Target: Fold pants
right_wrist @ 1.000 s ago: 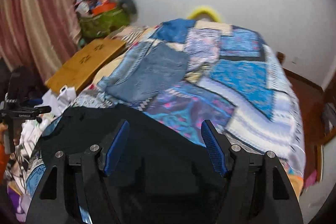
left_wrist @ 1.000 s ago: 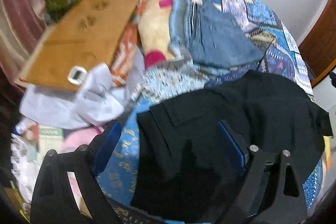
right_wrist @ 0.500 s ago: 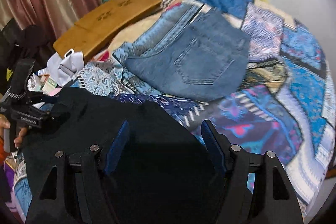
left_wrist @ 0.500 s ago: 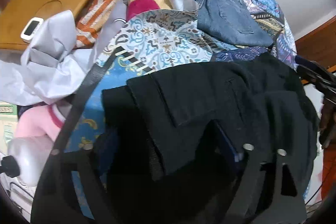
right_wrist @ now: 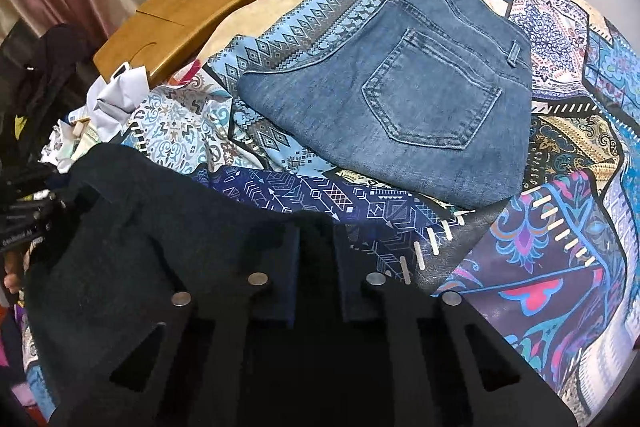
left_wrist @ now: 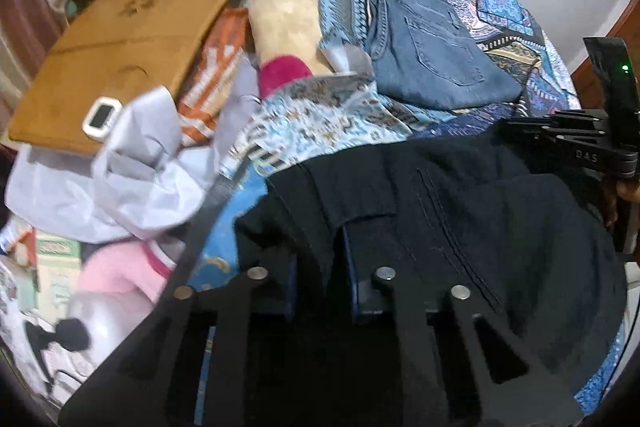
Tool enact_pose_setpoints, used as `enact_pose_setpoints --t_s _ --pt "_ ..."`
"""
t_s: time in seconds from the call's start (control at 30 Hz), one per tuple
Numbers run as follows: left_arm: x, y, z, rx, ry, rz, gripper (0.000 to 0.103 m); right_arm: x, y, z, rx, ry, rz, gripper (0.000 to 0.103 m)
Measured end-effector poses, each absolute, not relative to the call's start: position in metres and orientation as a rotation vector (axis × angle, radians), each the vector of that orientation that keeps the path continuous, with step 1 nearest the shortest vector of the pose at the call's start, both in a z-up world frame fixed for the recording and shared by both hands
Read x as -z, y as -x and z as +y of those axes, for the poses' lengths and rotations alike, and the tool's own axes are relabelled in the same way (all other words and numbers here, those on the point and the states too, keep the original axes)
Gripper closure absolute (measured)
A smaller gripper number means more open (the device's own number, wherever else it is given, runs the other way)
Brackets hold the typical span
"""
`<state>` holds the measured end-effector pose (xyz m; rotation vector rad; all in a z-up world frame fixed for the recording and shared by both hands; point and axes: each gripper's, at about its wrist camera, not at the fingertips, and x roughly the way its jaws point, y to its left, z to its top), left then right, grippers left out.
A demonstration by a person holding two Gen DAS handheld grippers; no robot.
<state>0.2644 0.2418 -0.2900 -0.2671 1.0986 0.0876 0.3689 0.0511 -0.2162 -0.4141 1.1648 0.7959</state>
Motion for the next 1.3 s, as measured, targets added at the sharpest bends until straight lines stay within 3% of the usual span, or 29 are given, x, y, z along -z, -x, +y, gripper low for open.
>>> enact_pose_setpoints --t_s 0.2,0.37,0.43,0.5,0.6,0.73,0.87,1.3 --pt "0.299 -0.275 0.240 -0.119 0.179 1.147 0.077 0.212 -0.365 0.053 -0.767 0.444 1.136 0.089" --pt "0.269 -0.254 0.236 -0.130 0.120 1.108 0.072 0.174 -0.341 0.032 -0.777 0.389 1.031 0.086" --pt "0.253 -0.240 0.231 -0.108 0.092 1.086 0.064 0.157 -0.328 0.023 -0.785 0.391 0.997 0.084" --pt "0.240 -0.228 0.224 -0.085 0.077 1.055 0.049 0.138 -0.310 0.011 -0.790 0.403 0.949 0.075" --pt "0.220 -0.204 0.207 -0.045 0.038 1.010 0.040 0.120 -0.284 -0.006 -0.794 0.396 0.904 0.057" --pt "0.214 -0.184 0.185 -0.004 0.013 1.017 0.028 0.109 -0.248 -0.022 -0.796 0.404 0.881 0.045" --pt "0.222 -0.168 0.167 0.008 -0.014 1.052 0.023 0.114 -0.216 -0.038 -0.805 0.403 0.888 0.034" --pt "0.257 -0.159 0.136 -0.001 -0.074 1.109 0.018 0.165 -0.199 -0.034 -0.797 0.481 0.949 0.032"
